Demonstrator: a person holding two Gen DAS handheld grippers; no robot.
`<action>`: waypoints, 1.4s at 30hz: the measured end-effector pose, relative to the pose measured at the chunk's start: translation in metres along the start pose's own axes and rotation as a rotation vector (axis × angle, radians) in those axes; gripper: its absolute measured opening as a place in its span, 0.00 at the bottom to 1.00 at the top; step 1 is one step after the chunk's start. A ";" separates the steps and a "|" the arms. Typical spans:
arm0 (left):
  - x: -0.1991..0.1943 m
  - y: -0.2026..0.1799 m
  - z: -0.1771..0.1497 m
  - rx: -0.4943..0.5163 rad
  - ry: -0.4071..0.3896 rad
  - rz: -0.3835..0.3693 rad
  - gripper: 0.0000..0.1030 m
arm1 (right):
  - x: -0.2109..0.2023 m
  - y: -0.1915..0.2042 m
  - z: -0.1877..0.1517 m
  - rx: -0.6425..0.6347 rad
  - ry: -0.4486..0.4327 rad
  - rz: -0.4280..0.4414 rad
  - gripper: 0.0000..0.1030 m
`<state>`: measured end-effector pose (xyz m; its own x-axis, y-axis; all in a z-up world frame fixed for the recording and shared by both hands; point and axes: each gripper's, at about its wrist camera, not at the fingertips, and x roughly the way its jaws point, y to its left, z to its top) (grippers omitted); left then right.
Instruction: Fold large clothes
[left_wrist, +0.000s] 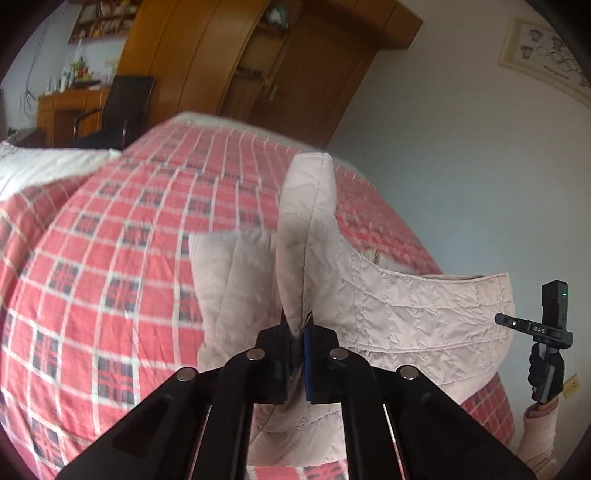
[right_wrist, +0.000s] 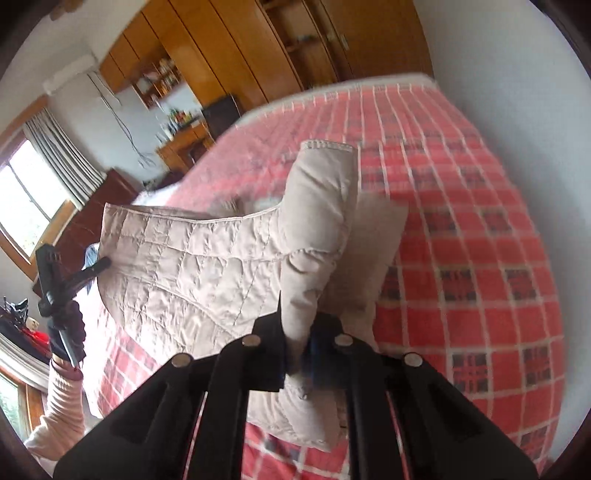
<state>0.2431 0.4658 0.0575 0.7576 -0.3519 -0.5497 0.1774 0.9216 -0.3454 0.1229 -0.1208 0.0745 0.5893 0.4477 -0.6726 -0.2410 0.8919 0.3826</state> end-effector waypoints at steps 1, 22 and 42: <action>-0.003 -0.004 0.008 0.008 -0.033 0.006 0.05 | -0.005 0.001 0.011 0.000 -0.028 -0.006 0.07; 0.176 0.081 0.049 -0.211 0.211 0.106 0.07 | 0.155 -0.084 0.085 0.275 0.144 -0.160 0.08; 0.038 0.060 -0.026 -0.164 0.170 -0.027 0.46 | 0.048 -0.063 -0.014 0.147 0.106 0.017 0.49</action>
<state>0.2658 0.5036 -0.0041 0.6349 -0.4110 -0.6542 0.0811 0.8776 -0.4726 0.1557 -0.1546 0.0087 0.4994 0.4738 -0.7254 -0.1304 0.8688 0.4777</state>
